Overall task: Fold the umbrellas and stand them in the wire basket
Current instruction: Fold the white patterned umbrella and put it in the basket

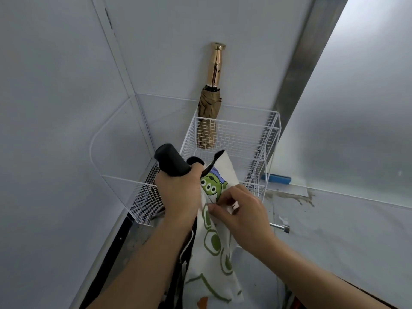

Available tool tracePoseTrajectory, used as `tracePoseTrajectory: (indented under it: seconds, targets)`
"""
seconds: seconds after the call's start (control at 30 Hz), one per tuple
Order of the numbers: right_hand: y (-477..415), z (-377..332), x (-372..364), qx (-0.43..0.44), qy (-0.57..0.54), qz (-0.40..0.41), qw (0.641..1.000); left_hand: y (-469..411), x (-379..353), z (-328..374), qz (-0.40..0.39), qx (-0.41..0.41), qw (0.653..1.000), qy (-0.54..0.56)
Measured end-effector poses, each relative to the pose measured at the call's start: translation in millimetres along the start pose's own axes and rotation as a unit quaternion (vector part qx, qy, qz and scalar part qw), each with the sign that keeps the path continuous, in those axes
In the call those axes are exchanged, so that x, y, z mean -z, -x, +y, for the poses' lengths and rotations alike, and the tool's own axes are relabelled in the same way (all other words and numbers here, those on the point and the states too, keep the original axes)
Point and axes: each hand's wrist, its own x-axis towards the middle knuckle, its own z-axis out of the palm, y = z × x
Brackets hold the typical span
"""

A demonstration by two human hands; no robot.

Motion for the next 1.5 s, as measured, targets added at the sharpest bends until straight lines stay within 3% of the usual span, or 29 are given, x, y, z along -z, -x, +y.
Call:
tracePoseTrajectory:
  seconds: [0.07, 0.23, 0.37, 0.5, 0.6, 0.7, 0.83, 0.97, 1.13, 1.37, 1.5]
  targets:
    - [-2, 2, 2, -0.033, -0.002, -0.039, 0.999, -1, -1, 3, 0.005, -0.028, 0.999, -0.014]
    - [-12, 14, 17, -0.117, -0.043, -0.262, 0.957, -8, 7, 16, -0.01, 0.008, 1.0, 0.021]
    - [-15, 11, 29, -0.145, -0.148, -0.323, 0.924, -8, 14, 22, -0.135, 0.032, 0.989, 0.048]
    - [-17, 7, 41, -0.173, -0.24, -0.42, 0.858, -13, 24, 29, -0.303, 0.056, 0.944, 0.118]
    - [-15, 6, 38, -0.199, -0.28, -0.471, 0.812, -9, 20, 27, -0.315, 0.048, 0.938, 0.136]
    - [-13, 8, 32, -0.175, -0.241, -0.438, 0.848, -9, 14, 21, -0.195, 0.014, 0.978, 0.069]
    - [-19, 2, 35, -0.144, -0.226, -0.289, 0.919, -11, 14, 14, -0.073, -0.053, 0.996, -0.017]
    - [-13, -9, 47, -0.111, -0.232, -0.288, 0.922, -17, 14, 8, -0.033, -0.14, 0.986, -0.086]
    - [-2, -5, 39, -0.099, -0.1, -0.269, 0.953, -18, 15, 1, -0.067, -0.212, 0.962, -0.156]
    - [-13, -2, 57, -0.158, -0.2, -0.228, 0.94, -13, 14, 2, -0.155, -0.215, 0.946, -0.187]
    - [-15, 16, 47, -0.095, 0.073, -0.198, 0.973, -13, 15, 4, -0.182, -0.196, 0.946, -0.184]
